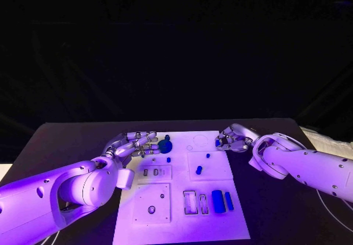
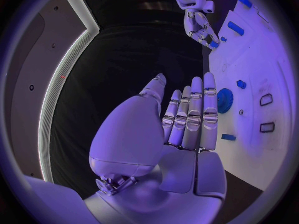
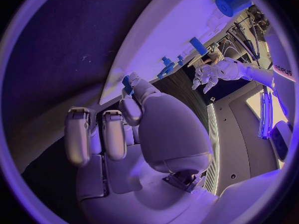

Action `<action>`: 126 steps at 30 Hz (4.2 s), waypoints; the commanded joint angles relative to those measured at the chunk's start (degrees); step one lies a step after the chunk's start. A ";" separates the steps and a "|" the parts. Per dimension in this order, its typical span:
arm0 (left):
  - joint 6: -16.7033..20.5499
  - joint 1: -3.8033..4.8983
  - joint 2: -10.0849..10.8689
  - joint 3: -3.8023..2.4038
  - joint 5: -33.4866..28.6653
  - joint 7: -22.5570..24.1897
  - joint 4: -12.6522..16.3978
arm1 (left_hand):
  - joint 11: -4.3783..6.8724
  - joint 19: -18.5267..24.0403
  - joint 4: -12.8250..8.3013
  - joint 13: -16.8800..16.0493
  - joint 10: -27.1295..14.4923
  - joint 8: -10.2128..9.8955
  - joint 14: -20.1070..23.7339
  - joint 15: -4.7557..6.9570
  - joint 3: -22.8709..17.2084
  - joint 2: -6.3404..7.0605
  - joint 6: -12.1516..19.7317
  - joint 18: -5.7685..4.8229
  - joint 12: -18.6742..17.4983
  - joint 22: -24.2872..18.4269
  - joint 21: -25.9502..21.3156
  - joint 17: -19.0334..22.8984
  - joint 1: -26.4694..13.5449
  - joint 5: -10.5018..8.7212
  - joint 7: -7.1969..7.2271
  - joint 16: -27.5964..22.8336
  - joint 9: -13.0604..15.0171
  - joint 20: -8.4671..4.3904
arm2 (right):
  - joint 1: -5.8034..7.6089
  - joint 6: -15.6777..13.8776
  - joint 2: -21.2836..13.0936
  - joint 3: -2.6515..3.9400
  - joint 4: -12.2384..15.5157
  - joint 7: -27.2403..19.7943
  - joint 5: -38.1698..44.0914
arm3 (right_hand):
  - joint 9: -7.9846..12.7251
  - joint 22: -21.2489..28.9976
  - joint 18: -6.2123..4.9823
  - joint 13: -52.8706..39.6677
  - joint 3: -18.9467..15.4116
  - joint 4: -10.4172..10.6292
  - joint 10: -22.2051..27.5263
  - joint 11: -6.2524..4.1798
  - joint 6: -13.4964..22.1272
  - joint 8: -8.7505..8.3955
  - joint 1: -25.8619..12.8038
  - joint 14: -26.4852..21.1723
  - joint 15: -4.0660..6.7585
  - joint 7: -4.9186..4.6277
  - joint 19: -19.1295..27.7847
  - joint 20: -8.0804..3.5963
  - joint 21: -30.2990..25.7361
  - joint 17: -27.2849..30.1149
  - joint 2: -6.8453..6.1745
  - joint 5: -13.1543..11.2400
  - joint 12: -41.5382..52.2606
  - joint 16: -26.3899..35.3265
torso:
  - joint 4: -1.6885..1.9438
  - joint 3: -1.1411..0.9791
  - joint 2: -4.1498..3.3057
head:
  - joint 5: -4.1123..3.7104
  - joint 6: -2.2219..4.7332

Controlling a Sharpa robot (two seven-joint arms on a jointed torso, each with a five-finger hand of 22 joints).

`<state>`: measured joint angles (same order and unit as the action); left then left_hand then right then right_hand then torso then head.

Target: Assemble the parts on the task board

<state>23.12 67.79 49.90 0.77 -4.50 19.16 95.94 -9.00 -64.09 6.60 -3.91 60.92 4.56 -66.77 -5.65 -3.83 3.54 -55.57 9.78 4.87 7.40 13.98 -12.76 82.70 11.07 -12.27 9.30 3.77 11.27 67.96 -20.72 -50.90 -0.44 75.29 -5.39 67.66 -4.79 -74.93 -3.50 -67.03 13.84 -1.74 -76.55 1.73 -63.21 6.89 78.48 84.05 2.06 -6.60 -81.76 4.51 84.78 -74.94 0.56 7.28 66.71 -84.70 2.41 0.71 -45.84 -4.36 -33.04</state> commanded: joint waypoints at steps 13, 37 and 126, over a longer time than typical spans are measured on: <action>-0.77 0.01 -0.68 0.00 -0.06 -0.12 -1.68 | 0.06 -0.30 -0.79 0.07 0.24 -0.36 -0.21 0.09 -0.23 -0.54 -0.46 0.48 -0.40 0.13 -0.05 -0.19 0.57 -0.20 0.11 -0.47 0.03 -0.06 | 2.12 -1.42 -0.17 0.27 10.63 12.94 -4.87 | -0.42 -1.89 0.53 0.71 1.01 0.00 0.21 -0.40 -0.74 0.40 -0.90 3.97 0.50 0.50 0.27 -0.61 0.14 -5.42 1.25 1.33 -0.65 0.14 | 0.18 0.49 0.98 | 0.74 -0.46; -1.00 0.03 -0.55 -0.01 -0.15 1.03 -5.33 | 0.06 -0.30 -0.86 0.08 0.25 -0.36 -0.21 0.09 -0.28 -0.56 -0.47 0.47 -0.41 0.14 -0.05 -0.23 0.57 -0.21 0.11 -0.49 0.03 -0.07 | -0.06 -0.94 13.41 -1.15 13.44 22.75 17.09 | -0.38 -2.46 0.66 0.60 1.09 0.29 -0.04 -0.36 -0.53 0.25 -2.11 3.92 0.47 0.45 -0.11 -0.61 0.35 -5.14 0.87 1.13 -0.62 0.33 | 0.63 0.92 1.35 | 2.55 -2.39; -2.02 0.03 -0.63 -0.01 -0.18 -0.22 -4.79 | 0.09 -0.30 -0.96 0.07 0.49 -0.30 -0.24 0.08 -0.43 -0.77 -0.69 0.43 -0.39 0.18 -0.07 -0.46 0.12 -0.25 0.14 -0.62 0.06 -0.09 | -3.22 1.34 18.07 -1.81 12.38 24.71 21.79 | 0.74 2.35 -0.35 8.96 -5.13 3.61 5.91 1.31 5.35 -2.85 -9.82 3.20 -0.87 -1.35 2.86 0.59 -2.16 -1.88 -6.63 3.97 -10.14 2.87 | 0.36 0.75 1.38 | 3.60 -4.29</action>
<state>22.51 67.79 49.35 0.79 -4.58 18.94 91.06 -9.00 -64.08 5.82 -3.91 60.92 4.56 -66.77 -5.65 -4.29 3.17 -55.79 9.78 4.63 7.53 13.98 -13.16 83.07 11.07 -12.06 9.07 3.77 11.27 65.09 -17.41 -32.60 -2.04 87.60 18.44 88.61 -4.10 -72.67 -3.51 -58.30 9.05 1.77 -70.98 2.97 -58.23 4.39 69.24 84.13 1.53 -8.02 -79.38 5.04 82.92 -74.91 -6.06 11.10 56.87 -82.08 2.75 1.48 -44.48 -0.75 -37.35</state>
